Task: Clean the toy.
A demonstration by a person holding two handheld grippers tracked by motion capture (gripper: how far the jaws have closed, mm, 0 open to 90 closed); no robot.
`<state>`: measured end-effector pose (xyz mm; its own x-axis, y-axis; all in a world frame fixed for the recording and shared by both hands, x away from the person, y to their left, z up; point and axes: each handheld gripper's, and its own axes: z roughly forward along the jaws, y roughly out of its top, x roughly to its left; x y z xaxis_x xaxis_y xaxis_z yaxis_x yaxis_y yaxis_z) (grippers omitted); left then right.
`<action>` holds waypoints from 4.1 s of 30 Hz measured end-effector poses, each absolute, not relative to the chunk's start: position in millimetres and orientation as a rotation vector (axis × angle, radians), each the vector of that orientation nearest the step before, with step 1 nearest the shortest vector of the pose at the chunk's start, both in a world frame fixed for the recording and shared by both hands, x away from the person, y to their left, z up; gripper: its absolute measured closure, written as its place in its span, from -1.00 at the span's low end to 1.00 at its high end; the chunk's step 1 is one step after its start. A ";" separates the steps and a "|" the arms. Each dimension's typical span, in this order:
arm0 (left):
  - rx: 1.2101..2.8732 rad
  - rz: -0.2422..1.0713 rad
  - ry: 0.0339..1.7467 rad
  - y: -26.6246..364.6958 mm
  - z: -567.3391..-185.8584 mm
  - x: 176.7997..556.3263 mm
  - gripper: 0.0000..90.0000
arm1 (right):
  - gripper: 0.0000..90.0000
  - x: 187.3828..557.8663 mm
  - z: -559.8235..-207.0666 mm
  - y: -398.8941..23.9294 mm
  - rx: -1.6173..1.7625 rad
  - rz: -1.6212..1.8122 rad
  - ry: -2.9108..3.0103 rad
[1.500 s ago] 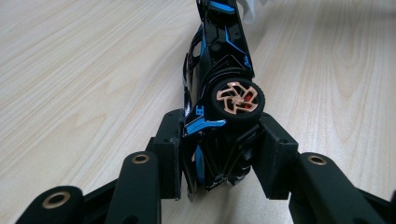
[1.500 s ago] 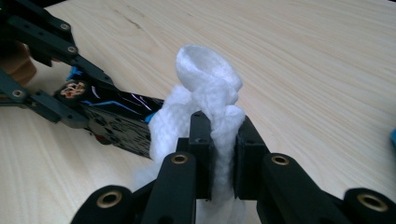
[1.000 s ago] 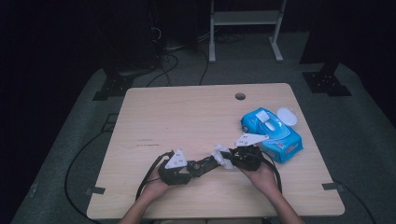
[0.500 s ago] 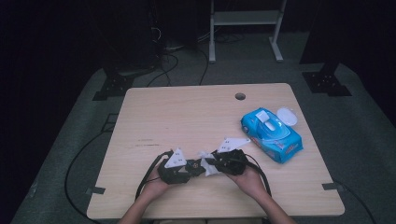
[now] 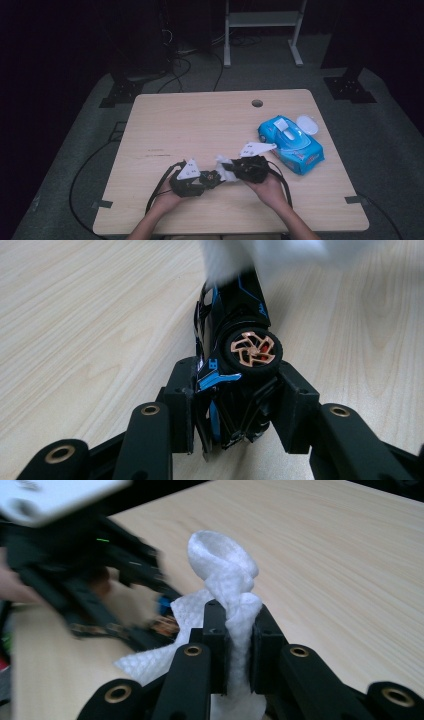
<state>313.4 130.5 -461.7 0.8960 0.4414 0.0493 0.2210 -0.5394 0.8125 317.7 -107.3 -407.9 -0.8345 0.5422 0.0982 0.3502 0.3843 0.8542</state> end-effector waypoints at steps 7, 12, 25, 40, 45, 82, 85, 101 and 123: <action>2.164 0.328 0.459 130.7 -461.8 311.3 0.29 | 0.78 317.7 -422.9 -69.4 0.713 1.409 2.547; 2.156 0.316 0.465 132.1 -462.1 313.2 0.29 | 0.78 321.4 -422.0 -87.1 0.756 1.350 2.493; 2.160 0.325 0.458 131.7 -461.9 312.5 0.29 | 0.78 321.2 -423.4 -84.1 0.740 1.363 2.493; 2.167 0.321 0.460 132.0 -461.3 312.4 0.29 | 0.78 315.8 -423.4 -85.3 0.708 1.378 2.484; 2.173 0.322 0.453 133.4 -460.8 313.1 0.29 | 0.78 328.3 -426.1 -107.9 0.804 1.332 2.426; 2.145 0.315 0.492 136.9 -456.1 314.0 0.25 | 0.77 327.3 -429.8 -113.0 0.851 1.402 2.426; 2.150 0.309 0.484 137.3 -455.8 313.5 0.27 | 0.77 331.1 -429.2 -120.4 0.880 1.390 2.408; 2.170 0.296 0.461 142.7 -453.9 313.6 0.31 | 0.77 330.2 -427.8 -127.3 0.897 1.360 2.387; 2.327 0.309 0.546 116.1 -443.5 330.2 0.18 | 0.77 335.6 -429.4 -147.1 0.969 1.452 2.412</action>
<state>330.2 116.1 -443.5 0.8817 0.4674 0.0648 0.2959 -0.6545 0.6958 335.6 -147.1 -429.4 -0.7761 0.6035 0.1833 0.4443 0.3169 0.8380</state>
